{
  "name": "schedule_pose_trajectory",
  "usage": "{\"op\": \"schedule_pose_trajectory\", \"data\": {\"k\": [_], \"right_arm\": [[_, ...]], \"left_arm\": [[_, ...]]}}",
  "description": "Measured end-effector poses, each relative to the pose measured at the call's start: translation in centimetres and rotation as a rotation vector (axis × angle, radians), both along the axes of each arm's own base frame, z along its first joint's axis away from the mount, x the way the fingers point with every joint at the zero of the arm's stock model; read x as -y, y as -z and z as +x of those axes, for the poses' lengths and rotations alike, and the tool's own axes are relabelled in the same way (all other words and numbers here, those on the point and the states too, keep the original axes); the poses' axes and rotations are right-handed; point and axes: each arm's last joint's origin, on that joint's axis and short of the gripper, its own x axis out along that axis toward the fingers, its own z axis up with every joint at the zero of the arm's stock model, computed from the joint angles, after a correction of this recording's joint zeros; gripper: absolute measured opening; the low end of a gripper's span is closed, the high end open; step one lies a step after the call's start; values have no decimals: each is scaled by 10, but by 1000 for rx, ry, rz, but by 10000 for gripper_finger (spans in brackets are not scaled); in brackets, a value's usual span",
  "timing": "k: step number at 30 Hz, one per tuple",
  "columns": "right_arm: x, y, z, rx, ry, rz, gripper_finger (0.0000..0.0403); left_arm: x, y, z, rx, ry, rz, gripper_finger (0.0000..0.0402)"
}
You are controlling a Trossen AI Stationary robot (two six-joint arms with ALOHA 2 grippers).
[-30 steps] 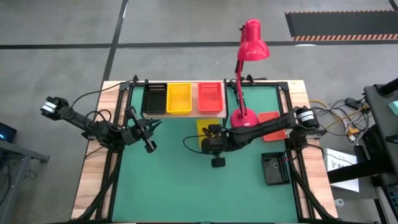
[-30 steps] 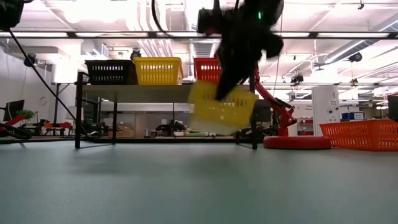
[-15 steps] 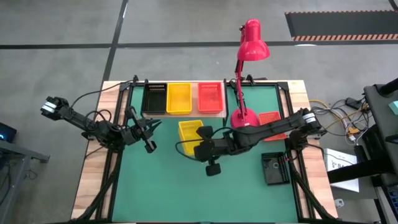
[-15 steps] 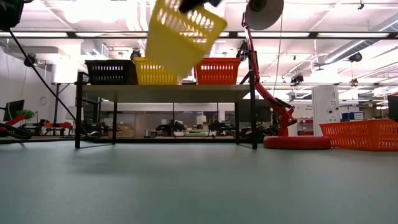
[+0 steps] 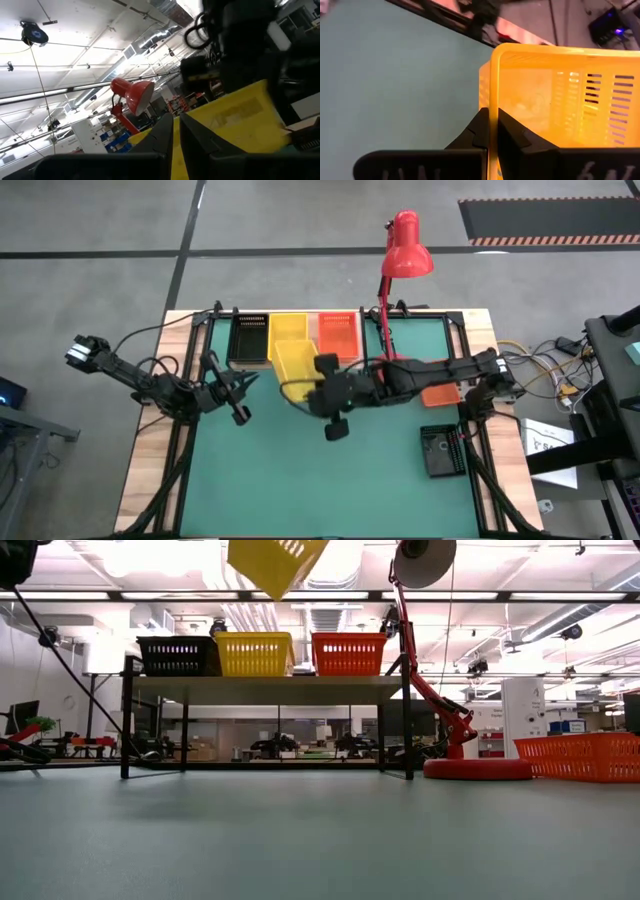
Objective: Stack baskets on shelf by color
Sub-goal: Stack the yellow bin on top of the yellow bins on the shelf
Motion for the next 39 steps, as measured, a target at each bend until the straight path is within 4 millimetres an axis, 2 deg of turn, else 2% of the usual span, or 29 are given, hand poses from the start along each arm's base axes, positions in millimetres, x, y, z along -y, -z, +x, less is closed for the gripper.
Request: {"op": "schedule_pose_trajectory", "data": {"k": [9,14,20,29,39], "right_arm": [[51,-2,13,46,84,-56,9],[76,11,27,29,100,-114,9],[100,17,33,16,155,-115,9],[113,26,43,39,209,-95,9],[114,35,51,60,241,-53,9]], "left_arm": [[-2,-3,-4,18,-19,-22,15],[-2,-2,-4,11,-20,-19,15],[-4,1,-8,10,-35,-10,15],[-7,3,-14,26,-36,-17,15],[-8,4,-16,33,-36,-20,15]]}}
